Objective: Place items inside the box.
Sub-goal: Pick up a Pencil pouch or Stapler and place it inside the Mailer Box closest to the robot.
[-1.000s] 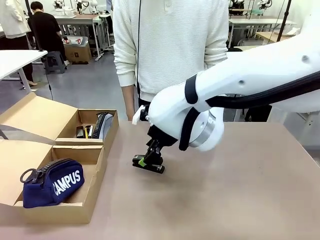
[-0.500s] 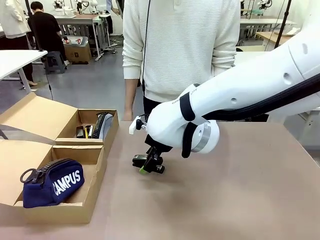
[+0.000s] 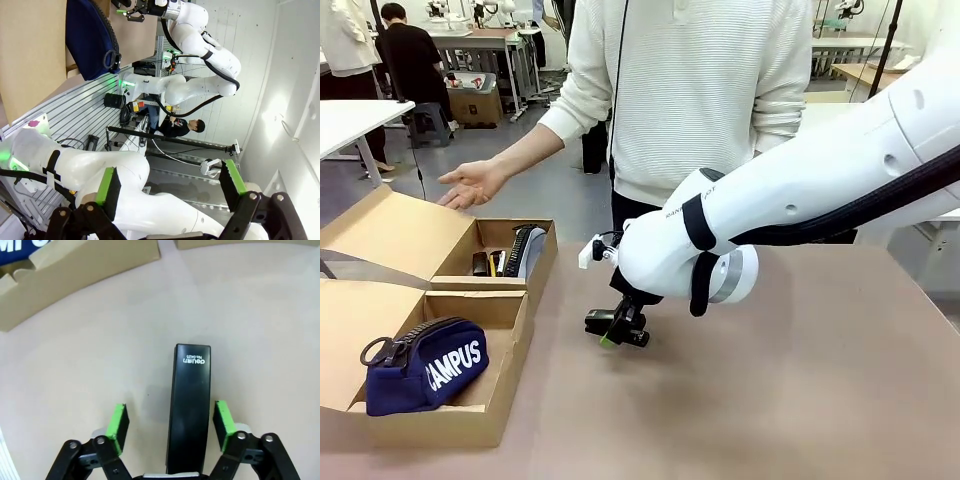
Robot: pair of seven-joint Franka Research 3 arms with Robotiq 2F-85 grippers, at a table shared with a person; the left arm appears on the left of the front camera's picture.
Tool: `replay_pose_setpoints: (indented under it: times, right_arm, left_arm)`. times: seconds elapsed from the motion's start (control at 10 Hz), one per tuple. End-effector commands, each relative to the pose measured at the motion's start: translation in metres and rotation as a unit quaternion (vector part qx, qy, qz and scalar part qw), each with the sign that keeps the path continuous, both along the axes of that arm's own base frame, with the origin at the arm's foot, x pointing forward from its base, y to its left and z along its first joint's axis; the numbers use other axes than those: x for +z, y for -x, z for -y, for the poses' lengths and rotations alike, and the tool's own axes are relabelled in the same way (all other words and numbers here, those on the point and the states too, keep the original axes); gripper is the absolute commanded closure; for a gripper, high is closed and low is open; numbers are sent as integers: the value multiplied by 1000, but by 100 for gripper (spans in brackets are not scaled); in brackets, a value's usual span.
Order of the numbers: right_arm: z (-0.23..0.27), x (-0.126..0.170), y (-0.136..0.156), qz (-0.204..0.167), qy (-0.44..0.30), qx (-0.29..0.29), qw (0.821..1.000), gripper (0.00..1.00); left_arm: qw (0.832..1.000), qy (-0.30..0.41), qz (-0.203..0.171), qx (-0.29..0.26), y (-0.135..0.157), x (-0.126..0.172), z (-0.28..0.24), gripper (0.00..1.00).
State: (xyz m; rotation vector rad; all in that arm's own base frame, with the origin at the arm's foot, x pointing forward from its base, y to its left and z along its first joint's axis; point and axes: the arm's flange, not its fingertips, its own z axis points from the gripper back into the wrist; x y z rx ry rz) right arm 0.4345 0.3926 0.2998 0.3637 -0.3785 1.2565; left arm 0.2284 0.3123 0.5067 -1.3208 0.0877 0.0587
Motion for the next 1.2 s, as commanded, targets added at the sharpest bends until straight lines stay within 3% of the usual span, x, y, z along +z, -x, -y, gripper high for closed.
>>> replay_pose_setpoints:
  times: [0.0,0.1,0.3,0.4,0.5,0.9,1.0,1.1]
  right_arm:
    - [-6,4,0,-15,7,-11,1000,90]
    - [-5,4,1,-12,4,-12,1000,100]
    - [-4,3,1,-18,0,-13,1000,100]
    - [-3,4,3,-20,0,-14,1000,93]
    - [-2,6,5,-26,3,-11,1000,100]
    - [11,15,8,-32,-3,-19,999,100]
    - [18,27,14,-26,-4,-31,999,100]
    - [30,62,34,-55,-14,-34,998,100]
  left_arm:
    - [1000,-5,-1,-1,1,-1,0,0]
    - [1000,-5,-1,-1,1,-1,0,0]
    - [1000,-5,-1,-1,1,-1,0,0]
    - [1000,-5,-1,-1,1,-1,0,0]
    - [1000,-5,-1,-1,1,-1,0,0]
    - [1000,-5,-1,-1,1,-1,0,0]
    - [1000,-5,-1,-1,1,-1,0,0]
    - [1000,-5,-1,-1,1,-1,0,0]
